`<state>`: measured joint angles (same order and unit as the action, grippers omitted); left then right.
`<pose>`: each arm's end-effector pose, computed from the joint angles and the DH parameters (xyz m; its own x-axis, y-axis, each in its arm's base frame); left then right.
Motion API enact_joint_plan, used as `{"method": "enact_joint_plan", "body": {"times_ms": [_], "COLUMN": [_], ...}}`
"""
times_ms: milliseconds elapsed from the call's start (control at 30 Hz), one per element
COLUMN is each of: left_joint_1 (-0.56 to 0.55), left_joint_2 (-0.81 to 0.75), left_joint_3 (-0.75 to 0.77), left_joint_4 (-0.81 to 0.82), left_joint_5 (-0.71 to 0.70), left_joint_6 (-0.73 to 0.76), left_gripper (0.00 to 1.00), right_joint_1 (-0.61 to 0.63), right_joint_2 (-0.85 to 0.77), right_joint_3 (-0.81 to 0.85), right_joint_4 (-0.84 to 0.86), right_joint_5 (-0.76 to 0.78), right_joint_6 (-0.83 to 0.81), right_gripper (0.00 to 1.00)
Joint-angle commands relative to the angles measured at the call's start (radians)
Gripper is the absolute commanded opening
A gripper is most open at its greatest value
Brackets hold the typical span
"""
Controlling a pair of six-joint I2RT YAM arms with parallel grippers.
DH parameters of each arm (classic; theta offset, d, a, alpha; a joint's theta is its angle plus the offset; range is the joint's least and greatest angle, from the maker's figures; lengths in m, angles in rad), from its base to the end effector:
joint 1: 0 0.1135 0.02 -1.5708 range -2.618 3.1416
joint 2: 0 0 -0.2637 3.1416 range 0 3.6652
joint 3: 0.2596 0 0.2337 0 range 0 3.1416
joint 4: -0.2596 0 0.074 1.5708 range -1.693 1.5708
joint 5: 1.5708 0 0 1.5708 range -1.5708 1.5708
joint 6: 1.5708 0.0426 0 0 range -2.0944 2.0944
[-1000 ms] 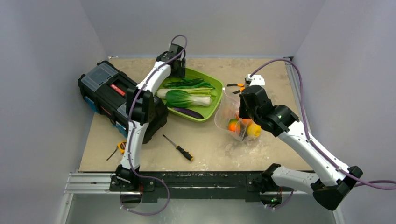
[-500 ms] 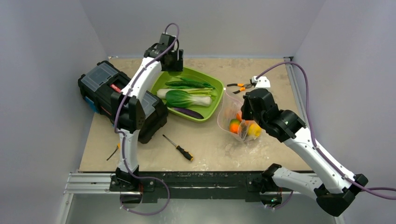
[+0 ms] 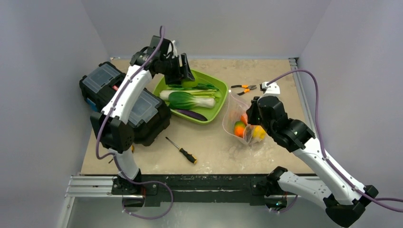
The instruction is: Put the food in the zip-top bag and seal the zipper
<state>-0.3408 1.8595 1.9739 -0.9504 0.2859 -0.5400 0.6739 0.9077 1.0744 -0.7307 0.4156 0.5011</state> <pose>0.3632 -0.1416 0.3664 -0.8563 -0.2197 -0.4675 0.0684 0.8489 -0.5242 0.1404 0.0901 0.3576 -0.5125 0.1531 -0.8449 -0.0662 0.9740 0.2167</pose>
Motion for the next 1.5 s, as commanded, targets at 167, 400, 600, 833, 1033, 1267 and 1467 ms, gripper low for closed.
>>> {"method": "enact_joint_plan", "body": {"times_ms": [167, 400, 600, 833, 1033, 1267, 1467], "left_joint_1": [-0.19, -0.367, -0.439, -0.474, -0.478, -0.488, -0.488], "left_joint_2": [-0.27, -0.294, -0.213, -0.135, -0.106, -0.106, -0.098], "left_joint_3": [-0.14, -0.198, -0.152, -0.125, -0.091, -0.087, -0.069], "left_joint_4": [0.012, 0.204, 0.174, 0.127, 0.114, 0.126, 0.11], "left_joint_5": [0.235, 0.308, 0.309, 0.277, 0.307, 0.323, 0.327], "left_joint_6": [-0.154, -0.241, -0.241, -0.248, -0.256, -0.255, -0.241], "left_gripper": [0.29, 0.29, 0.29, 0.45, 0.55, 0.72, 0.78], "right_joint_1": [-0.002, -0.002, -0.002, -0.002, -0.002, -0.003, -0.002], "right_joint_2": [-0.042, -0.037, -0.058, -0.097, -0.098, -0.1, -0.106], "right_joint_3": [-0.067, -0.049, -0.02, -0.02, -0.023, -0.028, -0.031], "right_joint_4": [0.151, 0.184, 0.181, 0.169, 0.17, 0.174, 0.173], "right_joint_5": [-0.002, 0.019, 0.046, 0.066, 0.064, 0.06, 0.062], "right_joint_6": [0.026, 0.038, 0.032, 0.028, 0.026, 0.024, 0.026], "right_gripper": [0.0, 0.0, 0.0, 0.0, 0.0, 0.0, 0.0]}}
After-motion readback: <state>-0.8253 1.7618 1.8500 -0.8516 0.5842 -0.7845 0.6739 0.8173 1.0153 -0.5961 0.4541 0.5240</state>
